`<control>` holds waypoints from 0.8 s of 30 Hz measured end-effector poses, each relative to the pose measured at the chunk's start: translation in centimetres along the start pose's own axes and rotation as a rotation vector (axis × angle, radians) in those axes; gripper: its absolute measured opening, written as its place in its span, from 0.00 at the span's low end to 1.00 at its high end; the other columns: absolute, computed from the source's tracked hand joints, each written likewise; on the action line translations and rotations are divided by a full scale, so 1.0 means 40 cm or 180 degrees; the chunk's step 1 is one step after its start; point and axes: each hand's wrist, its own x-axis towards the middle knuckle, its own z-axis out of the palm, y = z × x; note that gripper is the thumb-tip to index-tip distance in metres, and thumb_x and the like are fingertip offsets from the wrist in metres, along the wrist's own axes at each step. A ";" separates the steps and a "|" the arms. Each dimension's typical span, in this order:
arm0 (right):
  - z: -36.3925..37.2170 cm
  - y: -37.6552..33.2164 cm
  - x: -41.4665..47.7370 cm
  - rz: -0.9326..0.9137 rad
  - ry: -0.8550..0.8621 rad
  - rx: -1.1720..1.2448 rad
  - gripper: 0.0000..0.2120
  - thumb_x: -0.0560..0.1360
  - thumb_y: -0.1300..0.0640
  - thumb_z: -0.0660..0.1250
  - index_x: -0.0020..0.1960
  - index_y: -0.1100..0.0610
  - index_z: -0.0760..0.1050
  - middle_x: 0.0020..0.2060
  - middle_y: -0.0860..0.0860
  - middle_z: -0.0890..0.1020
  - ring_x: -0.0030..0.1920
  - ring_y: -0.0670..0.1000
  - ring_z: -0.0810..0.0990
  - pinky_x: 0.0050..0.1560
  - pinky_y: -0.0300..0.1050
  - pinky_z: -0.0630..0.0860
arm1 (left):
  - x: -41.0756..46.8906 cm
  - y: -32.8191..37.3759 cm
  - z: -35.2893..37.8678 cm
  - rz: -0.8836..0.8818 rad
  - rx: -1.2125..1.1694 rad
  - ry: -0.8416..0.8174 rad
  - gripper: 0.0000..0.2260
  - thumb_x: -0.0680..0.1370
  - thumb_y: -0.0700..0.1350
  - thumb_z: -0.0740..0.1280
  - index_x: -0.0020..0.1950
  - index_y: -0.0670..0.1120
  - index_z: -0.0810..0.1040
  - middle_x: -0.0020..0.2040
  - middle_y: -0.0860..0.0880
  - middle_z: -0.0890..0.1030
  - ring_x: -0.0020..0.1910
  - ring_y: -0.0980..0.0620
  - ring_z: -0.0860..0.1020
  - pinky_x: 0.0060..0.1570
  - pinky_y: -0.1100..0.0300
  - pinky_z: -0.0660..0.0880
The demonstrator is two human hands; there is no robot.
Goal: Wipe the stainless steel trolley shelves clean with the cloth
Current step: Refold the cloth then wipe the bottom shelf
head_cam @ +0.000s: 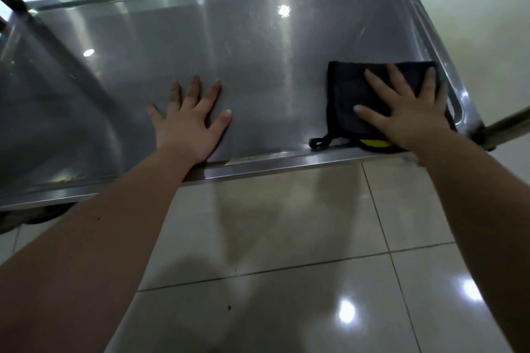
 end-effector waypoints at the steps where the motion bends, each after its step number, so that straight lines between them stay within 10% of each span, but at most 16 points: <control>1: -0.002 0.000 0.000 0.0045 -0.0036 -0.0044 0.39 0.65 0.19 0.40 0.74 0.28 0.39 0.79 0.41 0.43 0.76 0.68 0.38 0.73 0.68 0.37 | 0.001 0.001 0.001 -0.0004 -0.0006 -0.0015 0.28 0.78 0.68 0.46 0.78 0.67 0.46 0.81 0.55 0.46 0.79 0.45 0.44 0.69 0.29 0.41; 10: 0.034 -0.544 -0.129 -0.0797 -0.0163 0.0040 0.37 0.73 0.24 0.43 0.77 0.35 0.37 0.78 0.45 0.36 0.72 0.73 0.31 0.66 0.76 0.33 | -0.022 -0.050 -0.051 0.0186 -0.1783 0.0552 0.23 0.83 0.51 0.51 0.79 0.57 0.58 0.81 0.51 0.48 0.79 0.46 0.42 0.74 0.36 0.38; 16: 0.011 -0.619 -0.140 -0.1312 -0.0402 0.1106 0.32 0.80 0.42 0.56 0.79 0.41 0.44 0.80 0.48 0.44 0.76 0.67 0.34 0.73 0.66 0.34 | -0.101 -0.054 -0.082 0.0247 -0.1417 0.0511 0.23 0.84 0.44 0.55 0.79 0.51 0.59 0.81 0.45 0.50 0.79 0.41 0.44 0.76 0.44 0.40; 24: 0.051 -0.387 -0.116 -0.0781 -0.0022 0.0272 0.27 0.83 0.44 0.44 0.80 0.44 0.42 0.80 0.48 0.44 0.78 0.61 0.37 0.76 0.60 0.37 | -0.126 0.095 -0.023 -0.0434 -0.0259 -0.0468 0.30 0.75 0.74 0.42 0.75 0.70 0.38 0.79 0.57 0.37 0.76 0.36 0.32 0.61 0.21 0.33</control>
